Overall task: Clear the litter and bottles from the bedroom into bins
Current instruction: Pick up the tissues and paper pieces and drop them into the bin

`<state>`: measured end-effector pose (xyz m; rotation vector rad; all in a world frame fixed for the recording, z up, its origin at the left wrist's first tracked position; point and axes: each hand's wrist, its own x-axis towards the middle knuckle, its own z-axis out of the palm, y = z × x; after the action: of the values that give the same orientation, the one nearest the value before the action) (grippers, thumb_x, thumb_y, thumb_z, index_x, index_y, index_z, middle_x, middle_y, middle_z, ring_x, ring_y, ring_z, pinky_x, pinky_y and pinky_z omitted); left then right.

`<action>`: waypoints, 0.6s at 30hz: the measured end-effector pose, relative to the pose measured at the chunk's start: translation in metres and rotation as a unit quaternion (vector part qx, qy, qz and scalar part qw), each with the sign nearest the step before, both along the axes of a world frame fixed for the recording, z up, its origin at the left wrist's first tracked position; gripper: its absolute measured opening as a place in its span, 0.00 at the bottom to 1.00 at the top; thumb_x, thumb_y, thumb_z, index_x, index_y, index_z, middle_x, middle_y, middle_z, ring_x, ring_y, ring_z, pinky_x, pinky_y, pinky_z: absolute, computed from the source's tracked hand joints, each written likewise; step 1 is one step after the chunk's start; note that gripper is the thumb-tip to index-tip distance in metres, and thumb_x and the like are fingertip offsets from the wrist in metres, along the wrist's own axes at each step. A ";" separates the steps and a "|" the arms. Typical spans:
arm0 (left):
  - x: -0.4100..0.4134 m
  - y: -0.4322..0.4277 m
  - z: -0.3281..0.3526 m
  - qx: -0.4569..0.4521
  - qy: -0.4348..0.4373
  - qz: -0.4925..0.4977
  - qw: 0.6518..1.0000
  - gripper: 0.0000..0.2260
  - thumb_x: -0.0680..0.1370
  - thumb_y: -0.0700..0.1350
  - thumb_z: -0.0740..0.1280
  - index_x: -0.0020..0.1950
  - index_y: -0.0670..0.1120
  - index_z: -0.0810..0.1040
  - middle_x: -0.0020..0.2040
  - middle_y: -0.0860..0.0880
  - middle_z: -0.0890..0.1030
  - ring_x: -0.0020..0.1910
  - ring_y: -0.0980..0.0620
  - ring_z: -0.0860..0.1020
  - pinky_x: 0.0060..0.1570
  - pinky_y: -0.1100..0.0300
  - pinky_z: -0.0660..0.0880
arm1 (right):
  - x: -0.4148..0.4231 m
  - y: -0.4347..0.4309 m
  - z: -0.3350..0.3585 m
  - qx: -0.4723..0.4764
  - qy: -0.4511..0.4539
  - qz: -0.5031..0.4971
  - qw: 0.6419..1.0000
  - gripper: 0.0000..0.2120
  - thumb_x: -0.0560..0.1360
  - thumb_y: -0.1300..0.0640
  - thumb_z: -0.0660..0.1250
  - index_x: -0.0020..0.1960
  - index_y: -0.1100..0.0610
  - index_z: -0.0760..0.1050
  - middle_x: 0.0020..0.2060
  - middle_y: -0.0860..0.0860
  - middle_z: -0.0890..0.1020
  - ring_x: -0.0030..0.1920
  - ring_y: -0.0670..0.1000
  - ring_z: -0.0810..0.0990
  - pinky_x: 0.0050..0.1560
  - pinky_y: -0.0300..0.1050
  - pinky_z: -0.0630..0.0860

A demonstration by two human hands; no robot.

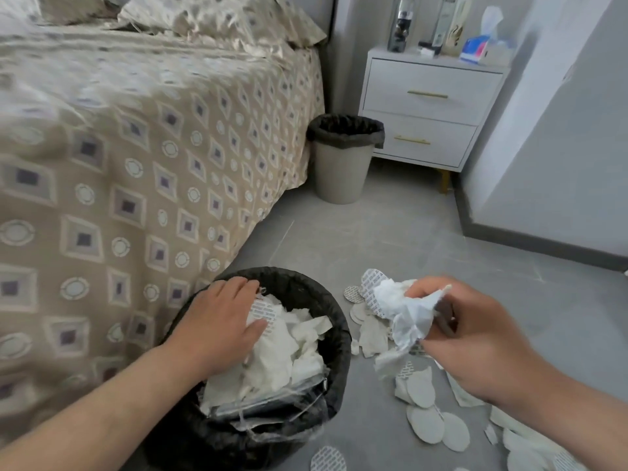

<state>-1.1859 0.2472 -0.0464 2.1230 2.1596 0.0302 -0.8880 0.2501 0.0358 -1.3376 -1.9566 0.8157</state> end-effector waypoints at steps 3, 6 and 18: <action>-0.004 0.003 -0.006 -0.067 0.015 -0.025 0.997 0.37 0.74 0.69 0.41 0.78 0.51 0.49 0.79 0.52 0.52 0.77 0.50 0.51 0.73 0.53 0.50 | -0.022 0.010 0.004 0.020 0.038 0.035 0.998 0.14 0.70 0.69 0.69 0.42 0.50 0.76 0.35 0.49 0.79 0.31 0.49 0.70 0.31 0.38 0.68; -0.020 0.012 -0.005 -0.019 -0.112 -0.016 0.993 0.42 0.70 0.74 0.40 0.78 0.52 0.53 0.78 0.53 0.56 0.76 0.52 0.55 0.74 0.53 0.53 | -0.047 0.021 0.002 0.032 0.049 0.054 0.997 0.11 0.71 0.70 0.67 0.41 0.54 0.74 0.34 0.56 0.77 0.30 0.47 0.69 0.30 0.46 0.69; -0.050 0.023 -0.014 0.066 -0.430 0.171 0.884 0.26 0.82 0.58 0.48 0.71 0.44 0.70 0.69 0.51 0.71 0.72 0.52 0.65 0.67 0.61 0.58 | -0.126 0.042 -0.044 -0.002 -0.273 0.200 0.941 0.21 0.75 0.61 0.58 0.65 0.45 0.69 0.56 0.48 0.78 0.59 0.53 0.76 0.49 0.44 0.73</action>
<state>-1.2363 0.2701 -0.0609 1.3131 1.9138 0.9696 -1.0140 0.2920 -0.0085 -1.2755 -2.7272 0.6678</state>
